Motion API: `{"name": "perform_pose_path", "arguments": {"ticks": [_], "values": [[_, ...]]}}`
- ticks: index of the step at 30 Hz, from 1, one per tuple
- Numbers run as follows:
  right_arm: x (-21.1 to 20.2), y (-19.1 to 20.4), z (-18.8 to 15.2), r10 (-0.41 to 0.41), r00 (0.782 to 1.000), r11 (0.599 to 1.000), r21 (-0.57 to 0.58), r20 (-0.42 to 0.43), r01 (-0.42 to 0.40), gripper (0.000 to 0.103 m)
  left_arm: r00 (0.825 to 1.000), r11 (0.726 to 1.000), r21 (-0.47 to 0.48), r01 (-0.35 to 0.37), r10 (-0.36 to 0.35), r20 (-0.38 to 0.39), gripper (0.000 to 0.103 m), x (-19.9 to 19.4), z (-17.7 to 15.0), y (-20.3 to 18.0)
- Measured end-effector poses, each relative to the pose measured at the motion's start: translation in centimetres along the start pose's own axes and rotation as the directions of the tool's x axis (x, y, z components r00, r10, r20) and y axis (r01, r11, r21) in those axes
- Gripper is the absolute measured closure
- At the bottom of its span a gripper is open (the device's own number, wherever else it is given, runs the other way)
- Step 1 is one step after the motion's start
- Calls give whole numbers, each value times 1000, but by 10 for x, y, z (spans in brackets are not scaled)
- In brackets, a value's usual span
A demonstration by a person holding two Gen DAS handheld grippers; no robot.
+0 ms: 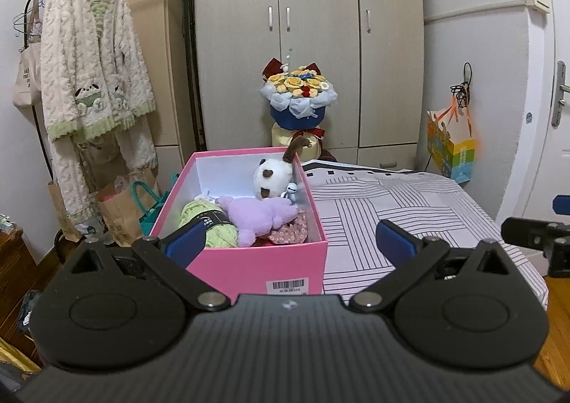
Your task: Organize soft objects
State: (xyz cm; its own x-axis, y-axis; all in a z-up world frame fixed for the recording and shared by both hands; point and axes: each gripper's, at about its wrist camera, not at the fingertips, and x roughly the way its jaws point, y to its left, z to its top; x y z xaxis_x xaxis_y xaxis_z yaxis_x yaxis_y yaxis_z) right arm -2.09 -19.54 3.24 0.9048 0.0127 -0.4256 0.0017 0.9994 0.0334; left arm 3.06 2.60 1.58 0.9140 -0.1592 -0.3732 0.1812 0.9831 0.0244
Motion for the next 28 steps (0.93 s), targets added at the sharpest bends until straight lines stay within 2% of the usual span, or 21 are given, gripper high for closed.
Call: {"name": "perform_pose_path", "arguments": {"ticks": [10,28], "values": [[0,2,0,-32,999,999,-4,-24,32,0,999,999,16,-35,35,-7,0,0,-2,0],[4,-5,-2,-48,998,999,12,-42,49,0,999,1000,-21,-22,22,-28,0,1,-2,6]]}}
